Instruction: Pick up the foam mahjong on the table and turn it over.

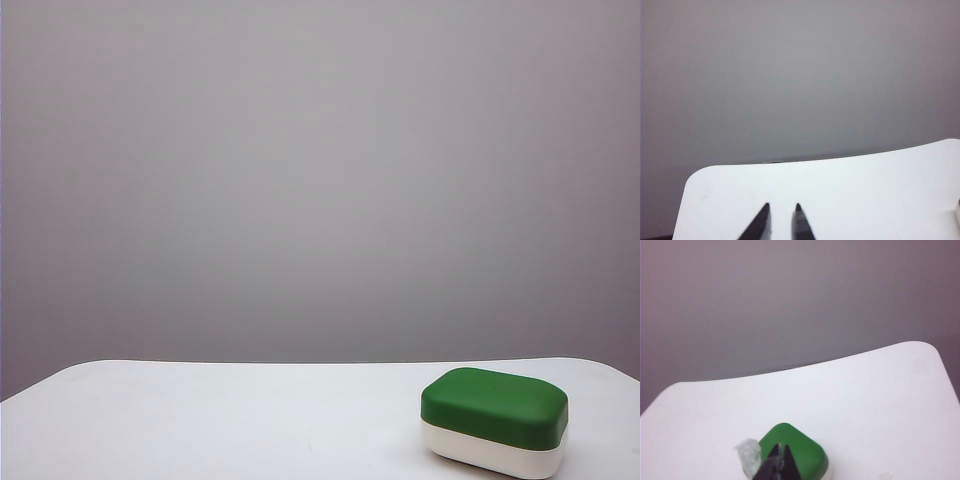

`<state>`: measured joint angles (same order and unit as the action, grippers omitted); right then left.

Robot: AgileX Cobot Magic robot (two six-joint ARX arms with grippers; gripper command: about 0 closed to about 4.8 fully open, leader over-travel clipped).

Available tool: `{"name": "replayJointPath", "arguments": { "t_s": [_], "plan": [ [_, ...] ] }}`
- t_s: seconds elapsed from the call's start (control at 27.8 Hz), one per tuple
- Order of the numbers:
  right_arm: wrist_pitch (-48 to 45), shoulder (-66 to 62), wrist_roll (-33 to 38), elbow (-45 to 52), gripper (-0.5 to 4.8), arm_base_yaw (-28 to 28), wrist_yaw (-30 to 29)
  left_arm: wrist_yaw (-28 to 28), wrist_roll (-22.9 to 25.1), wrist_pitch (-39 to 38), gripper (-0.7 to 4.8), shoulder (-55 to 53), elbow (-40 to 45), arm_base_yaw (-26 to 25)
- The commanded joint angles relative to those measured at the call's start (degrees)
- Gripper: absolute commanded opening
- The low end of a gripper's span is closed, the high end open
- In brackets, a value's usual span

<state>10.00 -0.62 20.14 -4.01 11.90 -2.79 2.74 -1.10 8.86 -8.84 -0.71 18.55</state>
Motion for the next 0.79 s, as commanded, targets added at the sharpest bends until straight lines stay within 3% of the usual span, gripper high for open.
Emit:
{"name": "replayJointPath", "arguments": {
  "t_s": [0.04, 0.47, 0.58, 0.61, 0.68, 0.79],
  "plan": [
    [-2.8, 0.7, -1.1, 1.5, -0.01, -0.2, -0.2, -0.4, 0.7, -2.1, 0.57, 0.3, 0.4, 0.0],
    [-1.8, 0.6, -9.2, 4.0, -0.01, -0.2, 0.0, -0.4, 3.7, -3.3, 0.48, 0.4, 0.4, -1.3],
    [-0.6, 0.6, -9.8, 4.0, -0.01, -0.2, 0.4, -2.2, 4.0, -3.4, 0.46, 0.4, 0.4, -4.2],
    [0.3, 0.6, -9.8, 4.0, -0.01, -0.2, 0.5, -4.7, 4.1, -3.4, 0.19, 0.4, 0.4, -6.5],
    [0.5, 0.5, -9.8, 4.0, -0.01, -0.2, 1.4, -8.5, 4.1, -3.7, 0.18, 0.4, 0.3, -9.7],
    [0.6, 0.5, -9.9, 4.0, 0.0, -0.2, 2.4, -7.9, 4.1, -4.8, 0.21, 0.4, 0.3, -10.8]
  ]
}}
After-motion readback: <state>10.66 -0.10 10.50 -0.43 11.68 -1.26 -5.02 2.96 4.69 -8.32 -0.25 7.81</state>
